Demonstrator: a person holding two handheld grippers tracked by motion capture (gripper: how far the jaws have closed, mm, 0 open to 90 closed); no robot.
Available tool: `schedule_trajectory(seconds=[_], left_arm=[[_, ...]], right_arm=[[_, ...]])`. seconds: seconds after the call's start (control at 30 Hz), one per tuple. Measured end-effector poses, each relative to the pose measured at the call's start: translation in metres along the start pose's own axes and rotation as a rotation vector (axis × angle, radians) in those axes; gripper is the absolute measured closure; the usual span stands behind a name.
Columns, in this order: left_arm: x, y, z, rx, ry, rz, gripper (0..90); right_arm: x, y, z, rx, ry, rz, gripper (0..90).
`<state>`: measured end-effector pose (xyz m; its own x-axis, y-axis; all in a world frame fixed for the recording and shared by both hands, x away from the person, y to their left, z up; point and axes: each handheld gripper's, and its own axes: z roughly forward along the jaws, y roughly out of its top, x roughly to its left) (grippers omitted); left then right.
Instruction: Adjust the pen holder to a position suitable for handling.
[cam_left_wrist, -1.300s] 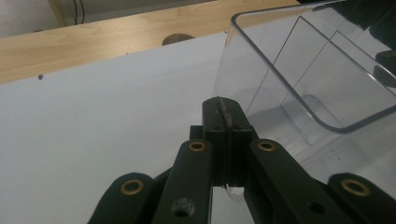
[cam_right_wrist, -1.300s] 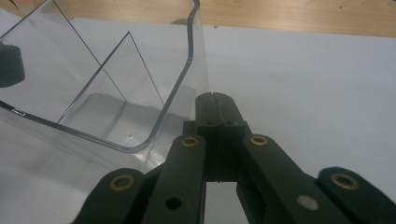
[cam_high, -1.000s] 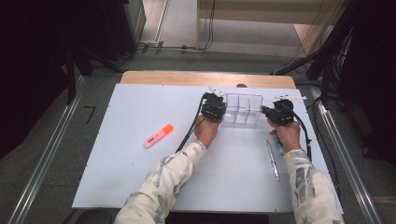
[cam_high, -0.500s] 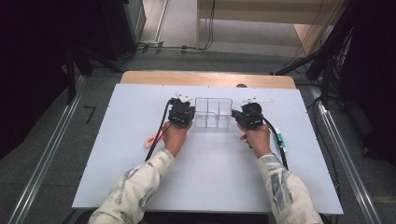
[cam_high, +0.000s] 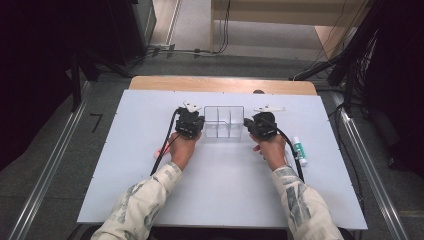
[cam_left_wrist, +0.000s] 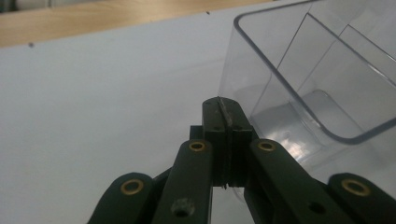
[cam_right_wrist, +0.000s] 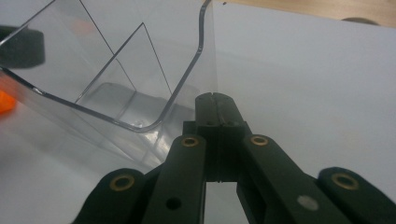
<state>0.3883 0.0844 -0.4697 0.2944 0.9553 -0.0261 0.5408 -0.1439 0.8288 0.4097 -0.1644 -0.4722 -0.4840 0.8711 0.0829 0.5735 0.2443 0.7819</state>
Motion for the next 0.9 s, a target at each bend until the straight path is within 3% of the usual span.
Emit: schedule_trajectory(seconds=[0.07, 0.17, 0.2, 0.23, 0.3, 0.37, 0.4, 0.43, 0.53, 0.63, 0.7, 0.77, 0.9], left_arm=[[0.005, 0.001, -0.006, -0.022, 0.014, -0.001, 90.0], [0.018, 0.001, -0.020, -0.042, 0.020, -0.010, 89.8], [0.018, 0.001, -0.020, -0.042, 0.020, -0.010, 86.8], [0.022, 0.000, -0.025, -0.049, 0.019, -0.014, 82.3], [0.033, -0.007, -0.041, -0.057, 0.023, -0.029, 65.1], [0.036, -0.009, -0.046, -0.052, 0.035, -0.029, 48.9], [0.038, -0.012, -0.051, -0.056, 0.051, -0.027, 43.6], [0.040, -0.016, -0.057, -0.064, 0.063, -0.019, 43.6], [0.052, -0.034, -0.077, -0.068, 0.080, -0.027, 29.9], [0.060, -0.043, -0.084, -0.065, 0.086, -0.034, 24.5], [0.071, -0.055, -0.093, -0.056, 0.098, -0.070, 18.8], [0.074, -0.059, -0.097, -0.062, 0.105, -0.081, 18.4], [0.083, -0.072, -0.110, -0.078, 0.119, -0.122, 17.3]], right_arm=[[0.002, -0.002, -0.004, -0.030, -0.063, -0.051, 88.0], [-0.001, -0.005, -0.015, -0.061, -0.084, -0.057, 87.2], [-0.003, -0.007, -0.019, -0.068, -0.087, -0.056, 81.8], [-0.005, -0.009, -0.023, -0.073, -0.079, -0.052, 78.9], [-0.009, -0.014, -0.030, -0.071, -0.073, -0.045, 74.5], [-0.013, -0.019, -0.038, -0.072, -0.072, -0.048, 61.9], [-0.015, -0.021, -0.042, -0.068, -0.068, -0.040, 56.0], [-0.015, -0.021, -0.042, -0.068, -0.068, -0.040, 56.0], [-0.020, -0.031, -0.064, -0.074, -0.080, -0.041, 40.0], [-0.023, -0.039, -0.076, -0.079, -0.072, -0.043, 33.7], [-0.026, -0.053, -0.090, -0.068, -0.085, -0.049, 30.0], [-0.028, -0.059, -0.095, -0.066, -0.083, -0.048, 29.3], [-0.037, -0.080, -0.113, -0.048, -0.074, -0.001, 28.1]])
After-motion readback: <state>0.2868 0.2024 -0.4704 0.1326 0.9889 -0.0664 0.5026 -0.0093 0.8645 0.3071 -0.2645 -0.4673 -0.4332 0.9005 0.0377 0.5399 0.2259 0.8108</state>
